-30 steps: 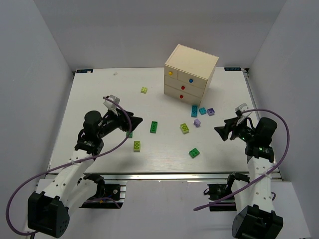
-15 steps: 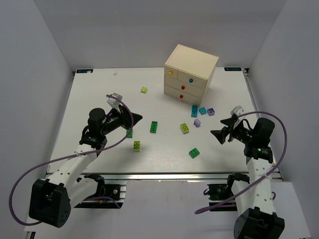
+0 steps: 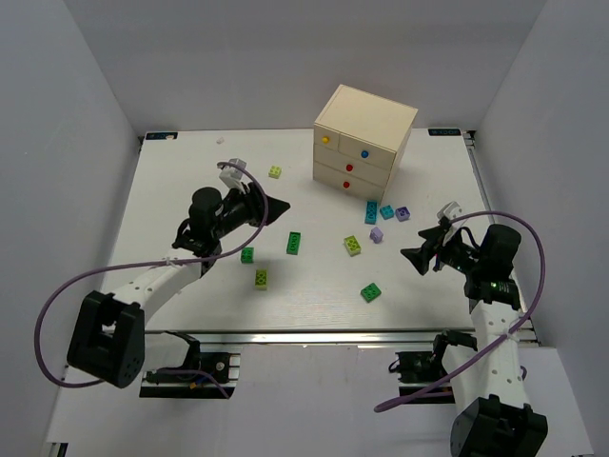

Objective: Sort the legos into containers by color

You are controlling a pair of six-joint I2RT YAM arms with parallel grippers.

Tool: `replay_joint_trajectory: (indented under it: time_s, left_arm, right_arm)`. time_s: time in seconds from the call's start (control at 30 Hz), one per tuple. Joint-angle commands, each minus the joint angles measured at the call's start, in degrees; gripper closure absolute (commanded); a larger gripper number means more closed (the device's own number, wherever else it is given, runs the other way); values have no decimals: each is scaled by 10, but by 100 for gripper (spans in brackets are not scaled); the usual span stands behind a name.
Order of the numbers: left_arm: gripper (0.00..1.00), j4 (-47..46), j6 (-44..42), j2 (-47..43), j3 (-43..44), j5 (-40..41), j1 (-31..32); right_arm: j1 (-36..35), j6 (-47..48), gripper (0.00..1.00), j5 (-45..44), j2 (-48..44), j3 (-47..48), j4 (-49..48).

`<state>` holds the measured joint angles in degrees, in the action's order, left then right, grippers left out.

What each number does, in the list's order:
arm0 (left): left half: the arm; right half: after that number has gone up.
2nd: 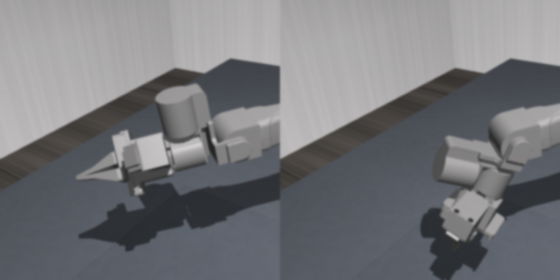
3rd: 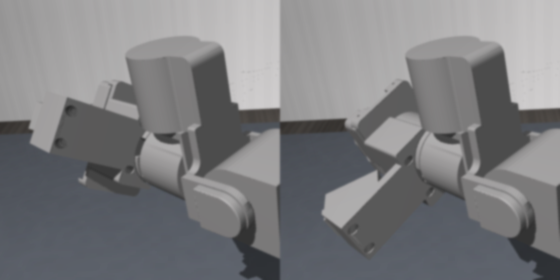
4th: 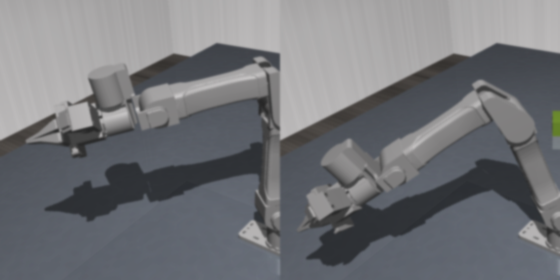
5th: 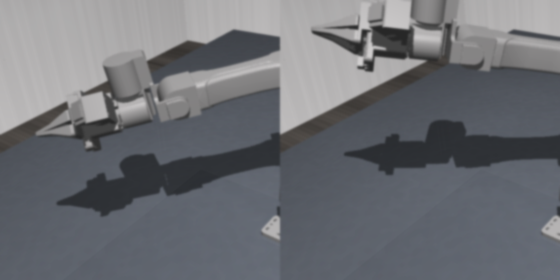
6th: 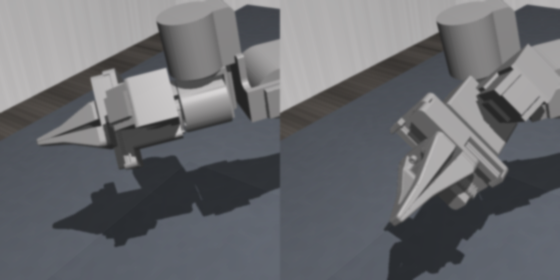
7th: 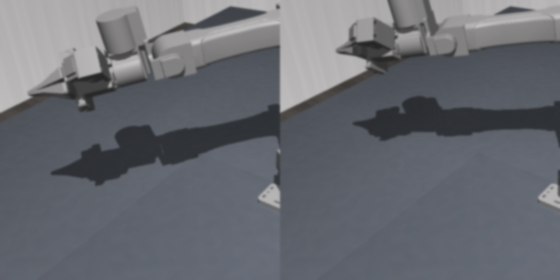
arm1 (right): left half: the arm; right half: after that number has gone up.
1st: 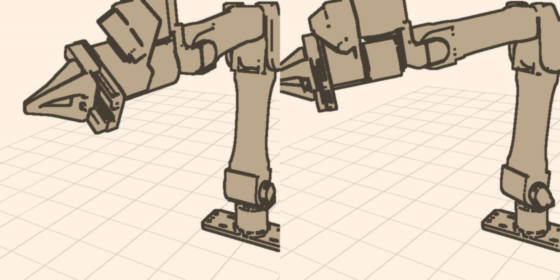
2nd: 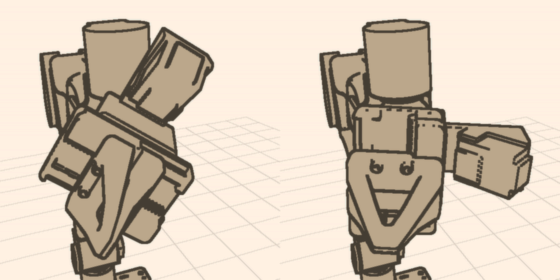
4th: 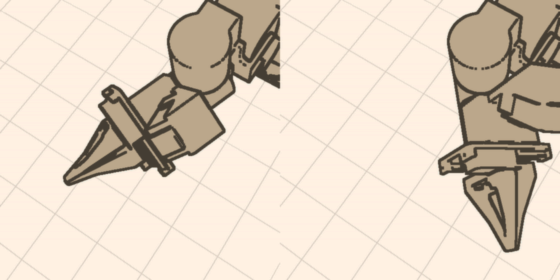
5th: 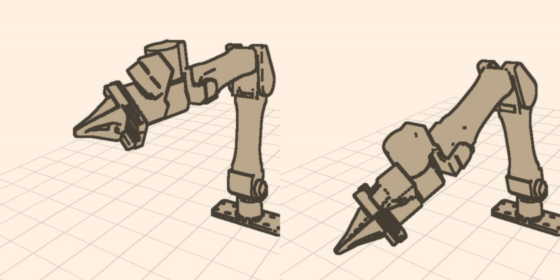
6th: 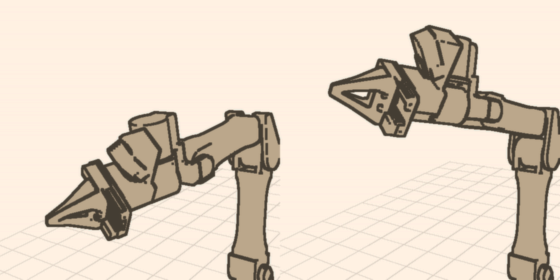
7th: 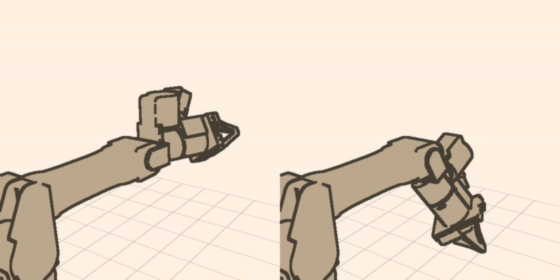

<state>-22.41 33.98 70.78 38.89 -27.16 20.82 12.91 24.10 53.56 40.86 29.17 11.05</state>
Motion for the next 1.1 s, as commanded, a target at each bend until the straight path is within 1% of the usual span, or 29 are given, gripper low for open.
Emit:
replay_joint_trajectory:
  time_s: [0.0, 0.13, 0.2, 0.33, 0.4, 0.5, 0.6, 0.73, 0.77, 0.9, 1.07]
  left_arm:
    - [50, -60, 42, 39, 38, 50, 19]
    - [44, -90, 64, 94, 74, 94, 48]
    - [44, -104, 75, 116, 92, 107, 57]
    - [42, -122, 92, 177, 143, 138, 74]
    - [41, -132, 102, 212, 173, 161, 86]
    - [41, -165, 108, 254, 198, 193, 86]
    - [41, -198, 115, 283, 208, 220, 92]
    - [40, -232, 116, 313, 225, 237, 92]
    - [40, -241, 120, 319, 231, 237, 92]
    - [39, -296, 137, 350, 243, 243, 92]
    - [39, -327, 160, 394, 275, 236, 92]
  right_arm:
    - [-6, -19, 28, -24, -5, 7, -9]
    - [-10, -34, 31, -31, -5, 9, -15]
    - [-13, -40, 34, -38, -5, 11, -15]
    - [-16, -51, 34, -56, -12, 15, -20]
    - [-17, -55, 30, -63, -12, 19, -23]
    - [-18, -65, 24, -74, -5, 43, -38]
    - [-19, -78, 23, -77, 25, 84, -58]
    - [-25, -98, 24, -92, 105, 147, -68]
    - [-28, -103, 26, -100, 117, 157, -71]
    - [-43, -105, 27, -123, 163, 194, -99]
    - [-68, -93, 26, -143, 220, 272, -85]
